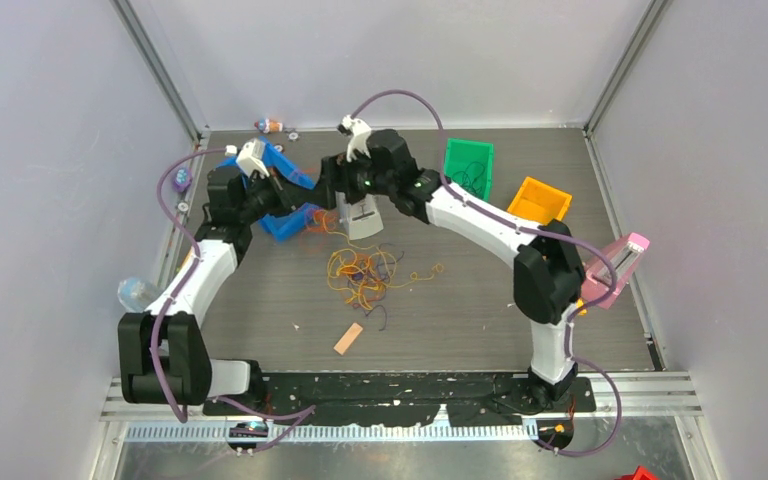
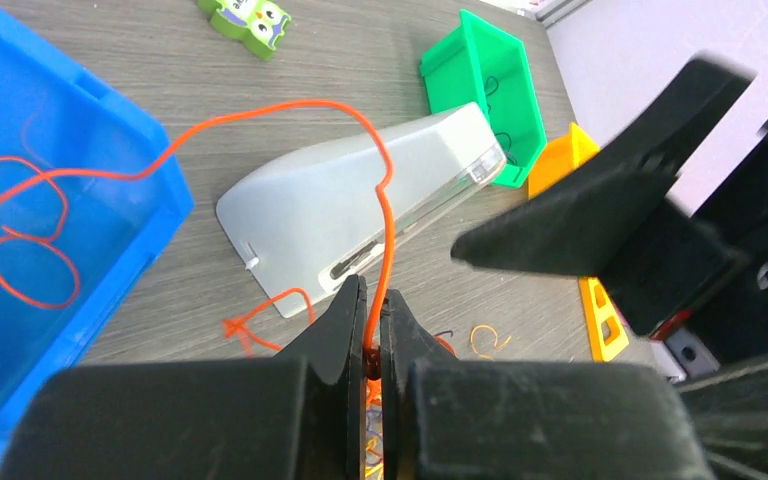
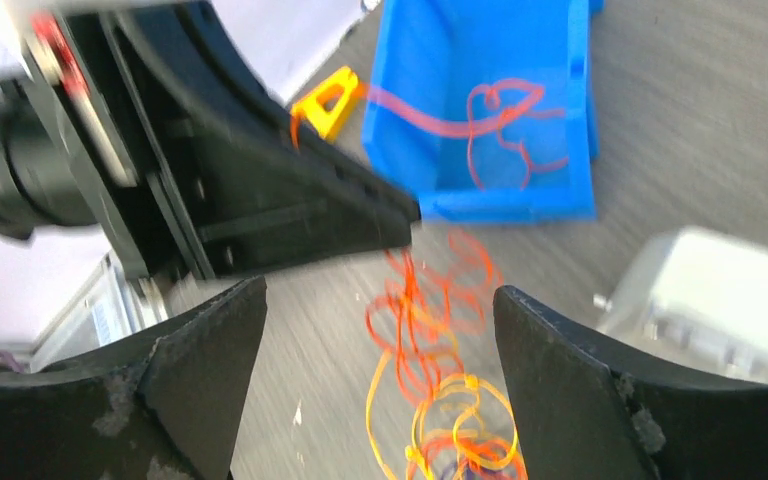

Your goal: Untangle the cables

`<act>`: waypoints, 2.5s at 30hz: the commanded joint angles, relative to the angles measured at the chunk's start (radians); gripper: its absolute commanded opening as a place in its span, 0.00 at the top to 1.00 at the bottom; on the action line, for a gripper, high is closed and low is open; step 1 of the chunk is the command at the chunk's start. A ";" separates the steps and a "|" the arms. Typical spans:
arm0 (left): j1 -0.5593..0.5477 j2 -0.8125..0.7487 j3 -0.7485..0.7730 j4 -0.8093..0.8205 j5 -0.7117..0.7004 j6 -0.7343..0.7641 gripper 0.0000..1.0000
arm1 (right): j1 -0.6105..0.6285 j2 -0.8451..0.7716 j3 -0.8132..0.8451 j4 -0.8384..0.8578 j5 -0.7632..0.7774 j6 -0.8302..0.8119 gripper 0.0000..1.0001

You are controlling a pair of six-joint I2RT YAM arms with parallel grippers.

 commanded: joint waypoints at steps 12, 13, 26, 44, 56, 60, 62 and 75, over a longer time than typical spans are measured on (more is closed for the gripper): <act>0.003 -0.042 0.077 -0.014 0.015 0.000 1.00 | 0.038 -0.119 -0.412 0.315 -0.079 -0.040 0.21; 0.004 -0.043 0.081 -0.015 0.016 -0.005 1.00 | 0.042 -0.114 -0.414 0.314 -0.074 -0.038 0.29; 0.190 -0.051 0.132 -0.042 -0.025 -0.112 1.00 | 0.004 -0.336 -0.786 0.372 0.208 0.041 0.95; 0.221 -0.034 0.122 -0.003 0.007 -0.168 1.00 | -0.084 -0.609 -0.926 0.283 0.272 -0.119 0.12; 0.219 0.159 0.308 -0.097 -0.103 -0.121 1.00 | -0.059 -0.608 -0.877 0.382 0.198 -0.138 0.11; 0.221 0.305 0.446 -0.183 -0.175 -0.066 1.00 | -0.059 -0.643 -0.905 0.380 0.210 -0.145 0.11; 0.221 0.369 0.512 -0.232 -0.213 -0.029 1.00 | -0.059 -0.663 -0.925 0.379 0.221 -0.144 0.11; 0.099 0.274 0.547 -0.493 -0.392 0.152 0.17 | -0.059 -0.655 -1.012 0.195 0.310 -0.123 0.04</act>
